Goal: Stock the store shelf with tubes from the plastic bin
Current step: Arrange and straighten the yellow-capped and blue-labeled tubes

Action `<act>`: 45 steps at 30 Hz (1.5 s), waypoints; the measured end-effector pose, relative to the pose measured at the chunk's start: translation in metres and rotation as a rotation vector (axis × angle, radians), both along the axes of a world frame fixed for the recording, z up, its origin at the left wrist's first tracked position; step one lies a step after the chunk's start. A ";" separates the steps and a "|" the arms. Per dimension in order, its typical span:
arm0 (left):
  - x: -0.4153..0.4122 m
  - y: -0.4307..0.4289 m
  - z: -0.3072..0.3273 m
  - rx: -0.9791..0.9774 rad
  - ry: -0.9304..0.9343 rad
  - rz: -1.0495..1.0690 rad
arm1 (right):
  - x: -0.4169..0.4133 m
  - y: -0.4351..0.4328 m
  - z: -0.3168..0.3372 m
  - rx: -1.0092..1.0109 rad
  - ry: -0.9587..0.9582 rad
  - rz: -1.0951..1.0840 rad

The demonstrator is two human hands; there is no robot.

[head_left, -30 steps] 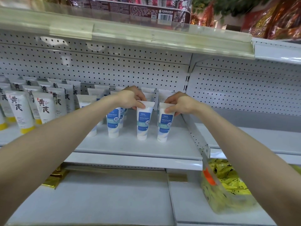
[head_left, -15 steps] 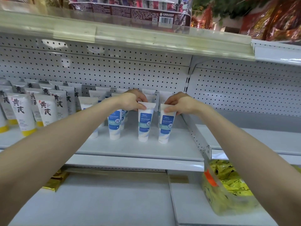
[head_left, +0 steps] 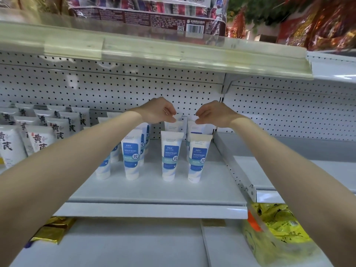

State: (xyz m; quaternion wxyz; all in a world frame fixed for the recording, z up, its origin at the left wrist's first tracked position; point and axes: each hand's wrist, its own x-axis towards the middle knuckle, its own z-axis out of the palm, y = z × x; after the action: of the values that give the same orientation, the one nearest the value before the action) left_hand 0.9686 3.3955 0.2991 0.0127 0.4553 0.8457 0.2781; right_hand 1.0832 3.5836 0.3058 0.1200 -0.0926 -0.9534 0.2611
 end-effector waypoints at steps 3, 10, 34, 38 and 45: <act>-0.013 0.009 -0.005 -0.055 0.006 -0.011 | -0.013 0.011 -0.006 -0.015 0.001 0.003; -0.033 0.024 -0.009 -0.084 -0.047 -0.037 | -0.036 0.024 -0.016 0.058 -0.083 -0.013; -0.032 0.023 -0.017 -0.060 -0.171 -0.061 | -0.031 0.024 -0.026 -0.004 -0.159 0.043; -0.030 0.022 -0.017 -0.060 -0.165 -0.061 | -0.029 0.021 -0.025 -0.001 -0.164 0.045; -0.030 0.020 -0.018 -0.062 -0.149 -0.050 | -0.024 0.016 -0.023 0.010 -0.159 0.056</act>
State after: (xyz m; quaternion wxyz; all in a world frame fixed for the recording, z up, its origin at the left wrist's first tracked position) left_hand 0.9389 3.4159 0.2816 0.0965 0.4536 0.8392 0.2842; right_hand 1.0596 3.5992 0.2828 0.0369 -0.0856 -0.9634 0.2514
